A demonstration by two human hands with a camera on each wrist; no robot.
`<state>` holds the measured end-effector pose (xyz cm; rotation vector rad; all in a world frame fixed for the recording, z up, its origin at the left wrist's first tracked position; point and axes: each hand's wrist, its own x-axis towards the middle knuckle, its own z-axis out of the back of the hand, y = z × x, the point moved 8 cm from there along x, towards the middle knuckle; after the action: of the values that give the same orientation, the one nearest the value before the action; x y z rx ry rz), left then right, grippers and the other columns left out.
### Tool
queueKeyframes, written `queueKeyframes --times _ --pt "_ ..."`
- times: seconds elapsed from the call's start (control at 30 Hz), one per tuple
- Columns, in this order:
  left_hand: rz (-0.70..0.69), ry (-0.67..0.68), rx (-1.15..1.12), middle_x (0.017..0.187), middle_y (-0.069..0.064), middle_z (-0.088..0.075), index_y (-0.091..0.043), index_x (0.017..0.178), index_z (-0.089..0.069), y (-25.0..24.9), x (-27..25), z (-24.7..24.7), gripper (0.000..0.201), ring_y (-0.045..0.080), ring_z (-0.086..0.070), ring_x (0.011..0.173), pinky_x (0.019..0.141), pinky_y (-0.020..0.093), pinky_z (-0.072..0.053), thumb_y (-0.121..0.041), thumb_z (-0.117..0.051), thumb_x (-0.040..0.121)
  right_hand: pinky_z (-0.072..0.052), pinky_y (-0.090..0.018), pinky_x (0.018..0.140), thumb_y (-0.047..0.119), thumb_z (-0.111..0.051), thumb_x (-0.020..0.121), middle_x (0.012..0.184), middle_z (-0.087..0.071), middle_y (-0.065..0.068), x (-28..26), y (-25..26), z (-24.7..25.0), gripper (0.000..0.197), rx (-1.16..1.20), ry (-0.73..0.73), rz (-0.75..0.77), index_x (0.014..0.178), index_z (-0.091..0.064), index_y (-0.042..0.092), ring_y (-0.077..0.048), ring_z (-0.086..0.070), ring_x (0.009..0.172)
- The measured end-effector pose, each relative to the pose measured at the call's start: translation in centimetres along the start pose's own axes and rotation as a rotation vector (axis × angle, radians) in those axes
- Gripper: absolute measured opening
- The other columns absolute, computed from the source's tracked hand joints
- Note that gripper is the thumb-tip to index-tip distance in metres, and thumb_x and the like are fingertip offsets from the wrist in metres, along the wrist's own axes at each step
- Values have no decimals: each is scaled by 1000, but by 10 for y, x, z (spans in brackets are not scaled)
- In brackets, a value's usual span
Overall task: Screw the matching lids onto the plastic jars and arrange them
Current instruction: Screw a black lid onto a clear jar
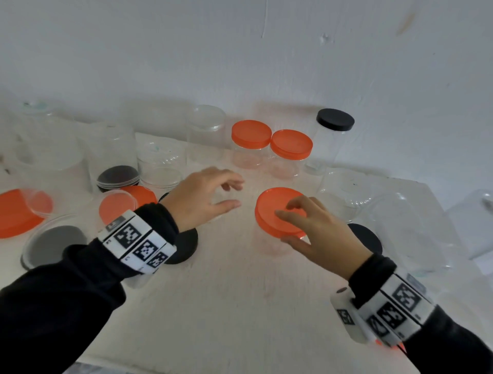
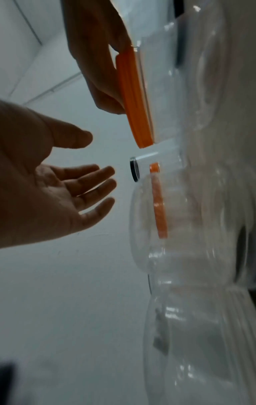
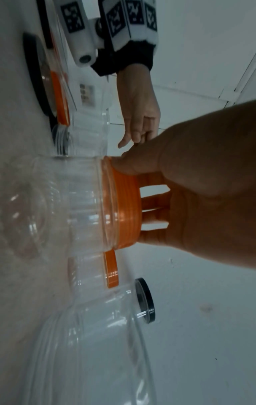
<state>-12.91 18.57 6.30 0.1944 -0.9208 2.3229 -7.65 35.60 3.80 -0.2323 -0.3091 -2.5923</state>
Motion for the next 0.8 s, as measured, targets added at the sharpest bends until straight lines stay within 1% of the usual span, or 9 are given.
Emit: queueKeyframes --times 0.03,0.07,0.1,0.13,0.23,0.33,0.4,0.53,0.8 --pt "-23 -56 67 109 -5 -62 -16 117 -59 3 4 4 39 3 -52 99 85 12 -38 -25 -69 81 -55 -40 58 28 -64 74 106 -59 -13 5 -5 -1 39 -8 -12 -19 110 -64 12 -32 -61 88" --pt "-28 -90 138 113 -1 -60 -14 118 -58 8 8 6 42 9 -50 105 91 21 -39 -29 -69 81 -55 -43 59 24 -64 74 106 -59 -15 12 -9 -3 38 -20 -20 -38 109 -65 10 -35 -61 89" --pt "-12 -101 211 119 2 -58 -13 120 -56 14 13 6 48 15 -47 112 95 31 -39 -34 -69 80 -55 -45 60 20 -66 75 108 -59 -17 18 -13 -4 37 -29 -20 -59 110 -65 8 -37 -60 91" --pt "25 -88 276 126 3 -54 -12 123 -54 23 17 3 56 19 -44 118 98 37 -37 -41 -69 78 -55 -47 64 16 -68 76 110 -58 -18 26 -17 -4 36 -41 -21 -74 111 -64 7 -38 -59 94" --pt "172 33 409 145 1 -35 -16 136 -41 47 24 -9 78 22 -27 133 110 43 -21 -56 -66 73 -48 -42 81 16 -63 85 124 -52 -16 45 -25 -7 40 -57 -3 -119 124 -57 8 -35 -52 110" --pt "264 127 569 153 -4 -20 -22 142 -30 63 23 -20 82 19 -12 140 113 50 -5 -63 -56 76 -42 -36 92 21 -53 92 134 -45 -10 63 -30 -12 45 -84 57 -151 135 -46 13 -28 -44 121" --pt "291 113 594 153 -5 -20 -23 142 -29 67 24 -20 79 18 -11 141 113 50 -5 -62 -54 78 -41 -37 93 21 -52 93 135 -45 -9 73 -32 -15 46 -72 63 -141 137 -44 14 -28 -42 122" --pt "292 69 535 151 -7 -25 -24 140 -33 70 26 -17 75 16 -15 140 112 44 -10 -59 -58 78 -42 -39 96 21 -52 93 133 -47 -9 91 -36 -22 45 -32 33 -147 137 -45 14 -26 -42 123" --pt "280 67 515 151 -8 -24 -25 141 -32 69 26 -16 75 16 -14 140 112 42 -10 -58 -58 79 -40 -38 93 21 -54 92 130 -51 -11 114 -44 -27 43 -7 -60 -186 134 -49 11 -28 -45 119"
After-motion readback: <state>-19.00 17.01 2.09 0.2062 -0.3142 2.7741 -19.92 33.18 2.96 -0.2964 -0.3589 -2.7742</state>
